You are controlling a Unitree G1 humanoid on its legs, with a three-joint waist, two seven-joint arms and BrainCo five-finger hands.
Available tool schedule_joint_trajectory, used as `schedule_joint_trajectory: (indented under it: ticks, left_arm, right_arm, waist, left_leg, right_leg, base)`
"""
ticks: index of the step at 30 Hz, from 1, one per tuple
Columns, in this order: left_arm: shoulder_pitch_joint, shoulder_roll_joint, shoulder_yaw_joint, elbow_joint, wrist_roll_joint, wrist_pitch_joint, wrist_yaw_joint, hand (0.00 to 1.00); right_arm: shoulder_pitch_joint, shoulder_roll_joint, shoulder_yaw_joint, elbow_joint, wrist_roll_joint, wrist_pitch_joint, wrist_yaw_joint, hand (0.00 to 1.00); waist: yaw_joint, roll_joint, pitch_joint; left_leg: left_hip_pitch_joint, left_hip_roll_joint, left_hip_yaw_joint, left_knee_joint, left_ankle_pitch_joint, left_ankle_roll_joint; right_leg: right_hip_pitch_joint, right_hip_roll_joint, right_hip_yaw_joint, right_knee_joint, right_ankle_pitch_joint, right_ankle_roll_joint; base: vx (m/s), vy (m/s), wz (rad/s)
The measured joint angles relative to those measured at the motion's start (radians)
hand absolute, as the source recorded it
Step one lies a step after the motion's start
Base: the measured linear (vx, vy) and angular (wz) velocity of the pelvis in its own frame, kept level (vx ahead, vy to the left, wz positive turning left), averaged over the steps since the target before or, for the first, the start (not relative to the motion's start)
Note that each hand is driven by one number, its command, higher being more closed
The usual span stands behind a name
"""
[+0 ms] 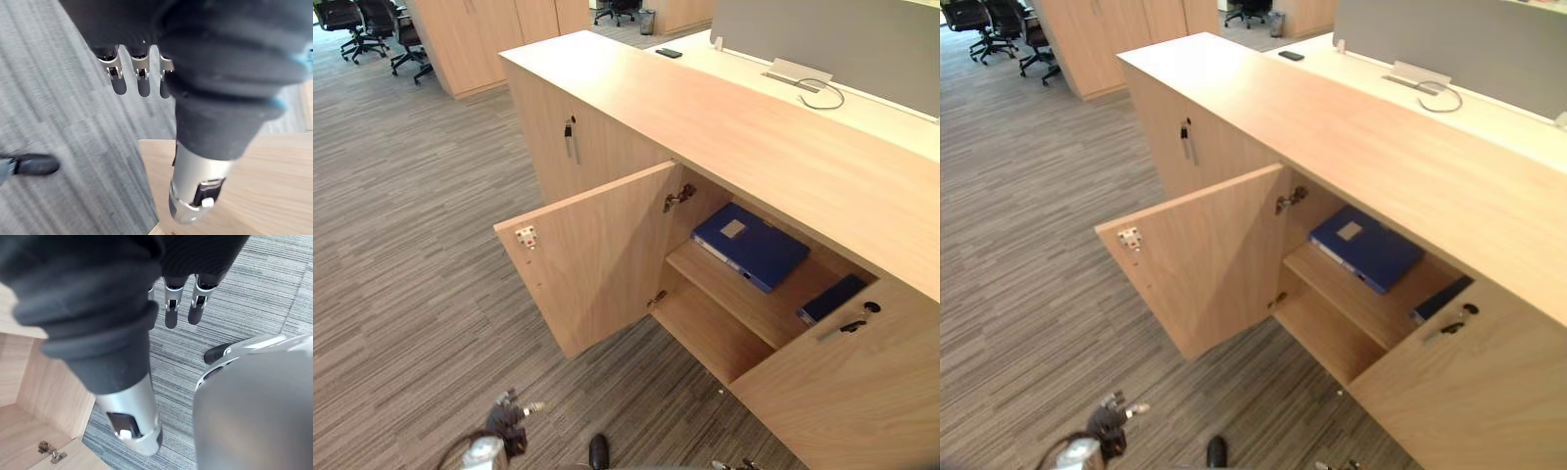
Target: Walk over to the cabinet, pick up the folder, carry it to the office cabinet, place the folder inside the office cabinet, then close the office cabinet door
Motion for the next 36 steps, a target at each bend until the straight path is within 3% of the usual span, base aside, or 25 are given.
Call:
schedule_joint_trajectory:
  ticks: [8,11,20,23,31,36]
  left_arm:
    - [-0.226,0.174,-0.001,0.0,0.149,0.013,0.125,0.0]
    - [-0.382,0.317,-0.049,0.1,0.24,0.015,0.166,0.0]
    - [-0.568,0.453,-0.183,0.292,0.193,0.035,0.152,0.0]
    - [-0.615,0.453,-0.211,0.308,0.178,0.053,0.161,0.0]
    - [-0.617,0.44,-0.332,0.274,0.304,0.059,0.173,0.0]
    - [-0.488,0.391,-0.423,0.002,0.343,0.064,0.188,0.0]
  right_arm:
    - [0.067,-0.013,-0.042,0.012,0.009,0.0,-0.006,0.0]
    - [0.084,-0.012,-0.056,0.035,0.041,-0.003,-0.009,0.0]
    - [0.078,-0.006,-0.079,0.046,0.09,-0.029,-0.005,0.0]
    - [0.081,-0.007,-0.087,0.054,0.101,-0.03,-0.006,0.0]
    - [0.08,-0.007,-0.089,0.071,0.077,-0.032,-0.006,0.0]
    - [0.077,-0.009,-0.088,0.069,0.077,-0.032,-0.01,0.0]
  waist:
    - [-0.029,-0.004,0.006]
    - [-0.035,-0.019,0.017]
    - [-0.047,-0.015,0.035]
    - [-0.057,-0.014,0.036]
    - [-0.045,-0.003,0.042]
    - [-0.038,0.003,0.043]
  left_leg:
    - [0.003,0.007,0.006,0.0,0.007,-0.012]
    - [0.008,0.005,0.025,0.0,0.007,-0.016]
    - [0.048,0.044,0.151,0.002,-0.029,-0.032]
    - [0.049,0.059,0.169,0.004,-0.029,-0.033]
    - [0.031,0.063,0.166,0.001,-0.008,-0.033]
    - [0.001,0.043,0.127,0.0,0.002,-0.034]
  right_leg:
    - [0.018,0.005,0.002,-0.046,-0.016,-0.025]
    - [0.019,0.005,0.022,-0.053,-0.015,-0.023]
    - [-0.015,0.033,0.158,-0.038,0.025,-0.027]
    - [-0.024,0.046,0.171,-0.038,0.037,-0.031]
    - [-0.047,0.044,0.171,-0.028,0.043,-0.032]
    - [-0.058,0.028,0.153,-0.027,0.049,-0.022]
  base:
    - [-0.04,-0.04,-0.02]
    - [0.03,-0.01,-0.17]
    - [0.0,0.01,-0.43]
    - [-0.04,-0.031,-0.27]
    - [-0.09,-0.015,0.01]
    - [-0.13,0.039,0.26]
